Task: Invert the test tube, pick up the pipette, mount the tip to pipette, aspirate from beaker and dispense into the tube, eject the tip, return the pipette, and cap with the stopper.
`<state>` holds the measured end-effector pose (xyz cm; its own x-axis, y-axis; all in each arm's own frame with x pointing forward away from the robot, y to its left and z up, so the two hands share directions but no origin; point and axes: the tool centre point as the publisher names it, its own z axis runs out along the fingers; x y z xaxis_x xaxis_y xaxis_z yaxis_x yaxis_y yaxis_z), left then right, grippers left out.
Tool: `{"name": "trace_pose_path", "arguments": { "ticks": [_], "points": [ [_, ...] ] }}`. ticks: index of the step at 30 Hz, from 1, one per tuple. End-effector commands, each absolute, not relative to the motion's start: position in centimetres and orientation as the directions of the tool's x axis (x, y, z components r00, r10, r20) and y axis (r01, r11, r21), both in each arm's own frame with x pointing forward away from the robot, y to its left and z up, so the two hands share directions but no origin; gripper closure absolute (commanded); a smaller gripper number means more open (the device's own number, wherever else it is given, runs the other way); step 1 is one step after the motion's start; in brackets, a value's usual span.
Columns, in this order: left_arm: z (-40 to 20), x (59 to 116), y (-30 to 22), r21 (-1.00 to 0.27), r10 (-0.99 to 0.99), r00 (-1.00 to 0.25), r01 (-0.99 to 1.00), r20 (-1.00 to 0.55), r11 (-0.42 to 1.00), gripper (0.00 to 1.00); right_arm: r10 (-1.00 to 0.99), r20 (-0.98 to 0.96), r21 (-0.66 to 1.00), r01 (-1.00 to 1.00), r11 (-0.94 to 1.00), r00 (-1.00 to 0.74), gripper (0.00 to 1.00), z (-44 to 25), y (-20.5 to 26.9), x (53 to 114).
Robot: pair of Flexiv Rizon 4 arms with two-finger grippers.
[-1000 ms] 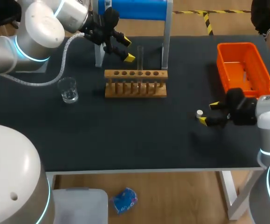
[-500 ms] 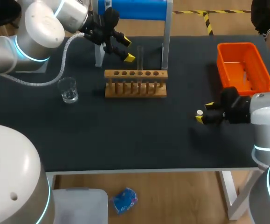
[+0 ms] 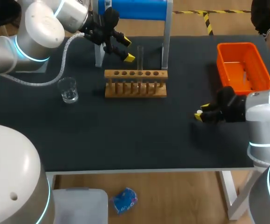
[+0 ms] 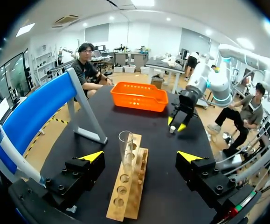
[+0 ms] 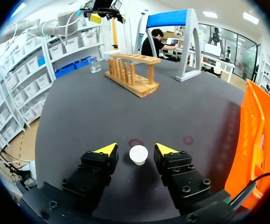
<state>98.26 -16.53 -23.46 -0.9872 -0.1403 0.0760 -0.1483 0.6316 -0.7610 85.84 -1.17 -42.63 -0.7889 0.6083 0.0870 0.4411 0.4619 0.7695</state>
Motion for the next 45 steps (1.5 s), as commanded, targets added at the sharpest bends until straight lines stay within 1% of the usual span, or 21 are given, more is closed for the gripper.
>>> {"name": "trace_pose_path", "arguments": {
  "ticks": [1, 5, 8, 15, 21, 25, 26, 29, 33, 45],
  "points": [
    [-23.35, 98.29, -16.49, -0.758, -0.139, -0.987, -0.15, 0.079, 0.634, 0.0, 0.608, 0.086, 0.766, 0.443, 0.467, -0.789, 0.51, -42.81, -0.87, 86.16],
    [-23.35, 98.29, -16.49, -0.758, -0.139, -0.987, -0.15, 0.079, 0.634, 0.0, 0.606, 0.086, 0.764, 0.443, 0.469, -0.791, 0.51, -42.84, -0.77, 86.33],
    [-23.35, 98.29, -16.49, -0.758, -0.139, -0.987, -0.15, 0.079, 0.634, 0.0, 0.606, 0.086, 0.763, 0.443, 0.47, -0.791, 0.54, -42.85, -0.77, 86.35],
    [-23.35, 98.29, -16.49, -0.758, -0.139, -0.987, -0.15, 0.079, 0.634, 0.0, 0.607, 0.087, 0.759, 0.447, 0.473, -0.79, 0.54, -42.89, -0.78, 86.38],
    [-23.35, 98.29, -16.49, -0.758, -0.139, -0.987, -0.15, 0.079, 0.634, 0.0, 0.61, 0.086, 0.758, 0.449, 0.473, -0.788, 0.58, -42.91, -0.89, 86.44],
    [-23.35, 98.29, -16.49, -0.758, -0.139, -0.987, -0.15, 0.079, 0.634, 0.0, 0.611, 0.087, 0.756, 0.451, 0.474, -0.787, 0.64, -42.92, -0.91, 86.45],
    [-23.35, 98.29, -16.49, -0.758, -0.139, -0.987, -0.15, 0.079, 0.634, 0.0, 0.611, 0.087, 0.756, 0.452, 0.474, -0.787, 0.67, -42.93, -0.92, 86.46],
    [-23.35, 98.29, -16.49, -0.758, -0.139, -0.987, -0.15, 0.079, 0.634, 0.0, 0.612, 0.085, 0.756, 0.451, 0.475, -0.786, 0.74, -42.96, -0.95, 86.53],
    [-23.35, 98.29, -16.49, -0.758, -0.139, -0.987, -0.15, 0.079, 0.634, 0.0, 0.614, 0.084, 0.754, 0.453, 0.476, -0.785, 1.0, -43.01, -0.97, 86.52],
    [-23.35, 98.29, -16.49, -0.758, -0.139, -0.987, -0.15, 0.079, 0.634, 0.0, 0.616, 0.079, 0.755, 0.451, 0.476, -0.784, 1.0, -42.73, -1.14, 86.34]
  ]
}}
